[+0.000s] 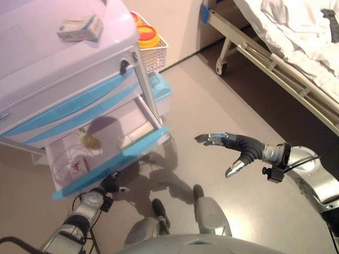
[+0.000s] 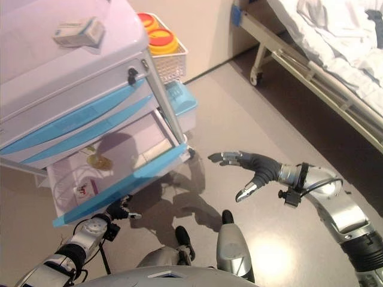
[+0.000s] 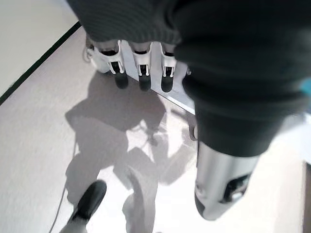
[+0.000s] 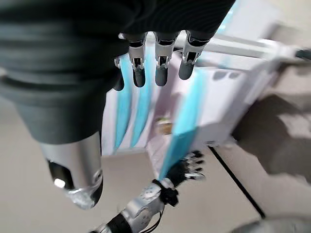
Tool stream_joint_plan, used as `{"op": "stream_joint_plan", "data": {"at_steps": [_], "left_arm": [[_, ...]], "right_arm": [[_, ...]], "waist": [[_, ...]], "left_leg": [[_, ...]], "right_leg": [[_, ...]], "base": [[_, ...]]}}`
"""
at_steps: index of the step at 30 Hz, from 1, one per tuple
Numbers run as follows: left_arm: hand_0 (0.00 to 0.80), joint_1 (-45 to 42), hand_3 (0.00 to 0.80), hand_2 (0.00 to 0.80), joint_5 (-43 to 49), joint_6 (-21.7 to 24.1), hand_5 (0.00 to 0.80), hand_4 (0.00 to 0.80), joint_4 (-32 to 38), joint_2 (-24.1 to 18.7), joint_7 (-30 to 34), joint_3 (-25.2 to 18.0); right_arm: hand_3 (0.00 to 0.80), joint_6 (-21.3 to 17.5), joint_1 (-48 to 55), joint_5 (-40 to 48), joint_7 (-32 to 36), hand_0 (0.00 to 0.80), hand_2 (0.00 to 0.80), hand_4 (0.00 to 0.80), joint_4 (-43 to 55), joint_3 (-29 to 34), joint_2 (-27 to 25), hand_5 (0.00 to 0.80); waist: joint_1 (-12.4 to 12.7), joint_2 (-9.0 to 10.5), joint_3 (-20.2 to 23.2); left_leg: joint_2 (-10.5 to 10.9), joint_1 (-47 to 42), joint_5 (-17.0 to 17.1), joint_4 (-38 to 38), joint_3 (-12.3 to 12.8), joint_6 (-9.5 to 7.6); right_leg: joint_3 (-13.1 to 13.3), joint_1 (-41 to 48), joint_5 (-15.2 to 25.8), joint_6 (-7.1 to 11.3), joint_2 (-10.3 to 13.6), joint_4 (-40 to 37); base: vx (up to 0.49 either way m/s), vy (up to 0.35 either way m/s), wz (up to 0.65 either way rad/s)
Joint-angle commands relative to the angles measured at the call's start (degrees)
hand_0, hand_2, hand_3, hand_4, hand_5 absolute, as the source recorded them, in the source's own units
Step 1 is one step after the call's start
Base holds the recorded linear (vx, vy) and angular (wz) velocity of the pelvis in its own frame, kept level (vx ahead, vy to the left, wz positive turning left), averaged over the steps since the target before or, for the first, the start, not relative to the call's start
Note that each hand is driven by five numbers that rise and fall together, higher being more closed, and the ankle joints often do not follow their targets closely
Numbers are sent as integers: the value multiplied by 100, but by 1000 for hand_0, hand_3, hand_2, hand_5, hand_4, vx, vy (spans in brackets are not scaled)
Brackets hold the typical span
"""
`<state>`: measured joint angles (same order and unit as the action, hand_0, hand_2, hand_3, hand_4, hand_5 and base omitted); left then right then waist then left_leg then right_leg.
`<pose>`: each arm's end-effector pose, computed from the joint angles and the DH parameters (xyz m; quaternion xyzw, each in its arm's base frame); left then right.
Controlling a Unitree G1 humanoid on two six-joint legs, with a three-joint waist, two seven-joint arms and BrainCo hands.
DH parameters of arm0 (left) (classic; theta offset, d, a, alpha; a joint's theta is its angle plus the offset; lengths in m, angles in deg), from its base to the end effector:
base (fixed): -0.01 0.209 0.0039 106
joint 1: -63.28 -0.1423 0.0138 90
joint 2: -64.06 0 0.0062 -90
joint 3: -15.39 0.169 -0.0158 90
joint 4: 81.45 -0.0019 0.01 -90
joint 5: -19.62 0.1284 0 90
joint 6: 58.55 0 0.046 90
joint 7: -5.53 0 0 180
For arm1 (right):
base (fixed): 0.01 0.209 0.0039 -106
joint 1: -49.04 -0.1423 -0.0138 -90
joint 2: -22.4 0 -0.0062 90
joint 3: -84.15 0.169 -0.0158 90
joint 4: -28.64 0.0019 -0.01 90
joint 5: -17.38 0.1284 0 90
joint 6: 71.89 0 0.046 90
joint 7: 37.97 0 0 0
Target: Open the drawer and pick up the medicine
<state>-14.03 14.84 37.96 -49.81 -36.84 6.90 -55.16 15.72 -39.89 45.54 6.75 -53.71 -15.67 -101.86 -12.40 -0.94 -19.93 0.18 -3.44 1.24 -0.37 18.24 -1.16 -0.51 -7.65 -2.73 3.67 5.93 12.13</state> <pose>0.1726 0.2539 -0.0334 0.2557 0.3566 -0.0354 0.8979 0.1884 -0.2450 0.1152 -0.1713 0.0611 0.4745 0.8612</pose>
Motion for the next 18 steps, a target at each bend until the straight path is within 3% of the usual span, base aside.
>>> {"op": "stream_joint_plan", "data": {"at_steps": [1,6,18], "left_arm": [[0,486,0,0,-382,430,0,0,-133,-689,-341,-254],[0,992,0,0,-861,445,0,0,-241,-1193,-484,-394],[0,1508,0,0,-975,209,0,0,-786,-1954,-277,-614]], "right_arm": [[0,-326,45,165,185,0,0,0,-286,-123,156,0],[0,-779,187,161,-66,0,0,0,-993,-256,129,0],[0,-1035,342,252,-216,0,0,0,-1302,-132,4,0]], "waist": [[-119,74,-107],[-244,110,-397],[-371,133,-553]], "left_leg": [[-2,544,-1100,-1254,-203,-85],[-15,803,-1107,-1457,-142,-74],[0,956,-1122,-1587,-61,-52]], "right_leg": [[-184,-309,-281,381,277,727],[-68,-559,-274,331,227,760],[-8,-665,-208,337,250,699]], "base": [[-37,66,-17],[-80,70,-20],[-4,47,-4]]}}
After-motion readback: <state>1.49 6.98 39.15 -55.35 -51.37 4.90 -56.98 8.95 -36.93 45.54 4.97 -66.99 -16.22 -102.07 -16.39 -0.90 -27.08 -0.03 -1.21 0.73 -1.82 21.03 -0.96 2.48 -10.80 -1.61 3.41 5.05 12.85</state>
